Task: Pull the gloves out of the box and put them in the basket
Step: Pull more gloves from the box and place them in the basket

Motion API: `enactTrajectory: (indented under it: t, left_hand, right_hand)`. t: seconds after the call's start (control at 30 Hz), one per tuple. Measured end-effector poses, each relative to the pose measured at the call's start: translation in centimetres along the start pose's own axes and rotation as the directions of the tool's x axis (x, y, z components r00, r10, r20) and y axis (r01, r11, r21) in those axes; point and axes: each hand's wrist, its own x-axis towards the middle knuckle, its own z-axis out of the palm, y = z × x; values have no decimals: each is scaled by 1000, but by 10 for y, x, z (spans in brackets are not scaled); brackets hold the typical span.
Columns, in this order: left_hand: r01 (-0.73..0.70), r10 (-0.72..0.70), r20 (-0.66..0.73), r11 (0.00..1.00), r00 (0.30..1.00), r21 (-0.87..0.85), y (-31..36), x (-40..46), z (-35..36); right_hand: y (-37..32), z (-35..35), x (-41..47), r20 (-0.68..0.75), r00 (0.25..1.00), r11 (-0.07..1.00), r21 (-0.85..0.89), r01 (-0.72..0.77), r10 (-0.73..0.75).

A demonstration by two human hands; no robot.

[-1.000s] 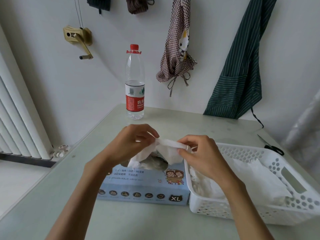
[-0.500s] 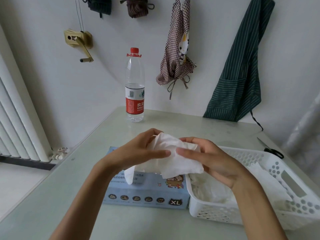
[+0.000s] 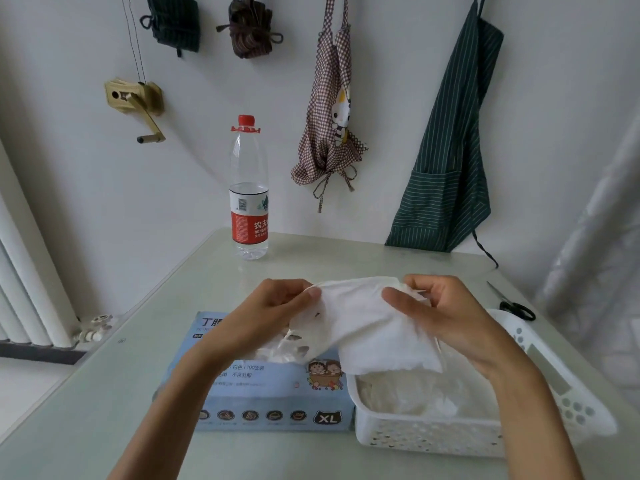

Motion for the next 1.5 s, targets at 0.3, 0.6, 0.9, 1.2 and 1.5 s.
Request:
enactTrajectory:
  t: [0.3, 0.6, 0.9, 1.2, 1.5]
  left_hand:
    - [18, -35, -197, 996, 980, -89, 22, 22, 31]
    - [-33, -9, -241, 985, 970, -171, 71, 28, 55]
    - [-386, 306, -760, 919, 574, 79, 84, -9, 61]
    - [100, 272, -447, 754, 852, 649, 15, 61, 111]
    - [-232, 261, 180, 185, 949, 955, -15, 98, 132]
  right_hand:
    - [-23, -36, 0, -348, 911, 943, -316, 107, -220]
    - [-32, -44, 9, -735, 554, 889, -457, 21, -391]
    - [-59, -16, -30, -562, 470, 717, -642, 272, -681]
    - [45, -49, -10, -579, 793, 747, -610, -264, -193]
    - [107, -77, -9, -333, 941, 205, -927, -315, -60]
